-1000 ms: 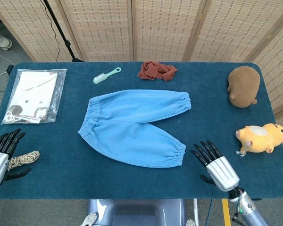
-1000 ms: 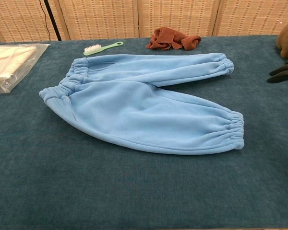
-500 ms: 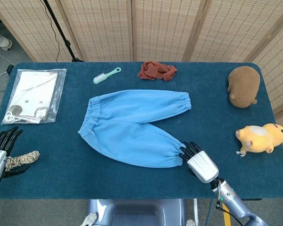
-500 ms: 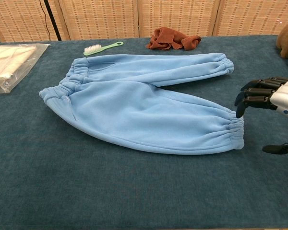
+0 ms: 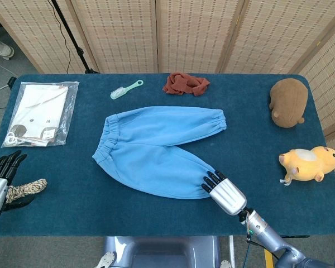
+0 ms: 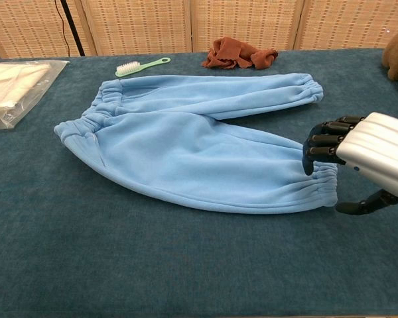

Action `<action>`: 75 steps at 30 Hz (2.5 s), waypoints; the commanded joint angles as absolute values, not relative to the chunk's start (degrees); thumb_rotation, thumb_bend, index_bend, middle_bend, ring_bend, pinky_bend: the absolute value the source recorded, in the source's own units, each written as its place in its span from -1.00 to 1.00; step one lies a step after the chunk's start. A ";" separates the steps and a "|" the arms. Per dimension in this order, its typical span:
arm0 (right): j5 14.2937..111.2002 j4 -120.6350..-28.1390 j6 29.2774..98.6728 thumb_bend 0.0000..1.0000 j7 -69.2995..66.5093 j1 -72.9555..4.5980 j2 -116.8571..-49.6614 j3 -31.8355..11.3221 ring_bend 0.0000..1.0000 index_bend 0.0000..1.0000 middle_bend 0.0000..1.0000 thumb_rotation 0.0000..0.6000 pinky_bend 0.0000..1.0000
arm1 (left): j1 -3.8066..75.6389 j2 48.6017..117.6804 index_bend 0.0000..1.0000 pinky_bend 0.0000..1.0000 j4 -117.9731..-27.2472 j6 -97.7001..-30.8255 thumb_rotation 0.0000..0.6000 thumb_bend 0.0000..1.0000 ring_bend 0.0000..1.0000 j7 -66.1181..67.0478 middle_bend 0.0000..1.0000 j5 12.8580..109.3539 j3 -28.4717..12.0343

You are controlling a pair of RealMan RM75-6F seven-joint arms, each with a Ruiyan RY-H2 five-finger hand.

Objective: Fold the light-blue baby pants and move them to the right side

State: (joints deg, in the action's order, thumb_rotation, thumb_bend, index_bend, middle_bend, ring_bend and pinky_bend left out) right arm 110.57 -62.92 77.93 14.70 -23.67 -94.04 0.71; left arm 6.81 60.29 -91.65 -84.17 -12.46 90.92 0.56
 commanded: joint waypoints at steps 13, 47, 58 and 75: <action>108.01 -60.09 76.40 -1.00 17.08 -25.56 -97.39 1.04 -0.49 -0.18 -0.30 1.00 -0.36 | 6.81 60.22 -1.00 -1.00 -91.31 -83.91 1.00 -1.00 -1.00 -13.06 -1.00 90.58 0.54; 103.69 -56.63 79.44 0.05 2.02 -26.83 -100.84 2.83 -0.20 0.18 0.00 1.00 -0.09 | 14.34 62.21 -1.00 -1.00 -83.83 -79.53 1.00 -1.00 -1.00 -9.41 -1.00 99.19 0.18; 100.78 -59.69 78.95 0.07 -0.99 -25.96 -100.34 2.33 -0.20 0.20 0.02 1.00 -0.08 | 23.16 69.95 -0.96 -0.80 -71.05 -76.62 1.00 -1.00 -1.00 -10.16 -1.00 107.11 0.09; 93.57 -68.36 74.74 0.11 -7.65 -24.29 -96.09 1.06 -0.20 0.21 0.03 1.00 -0.08 | 31.16 84.76 -0.70 -0.67 -59.74 -71.36 1.00 -0.84 -0.87 -10.60 -0.94 104.20 -0.55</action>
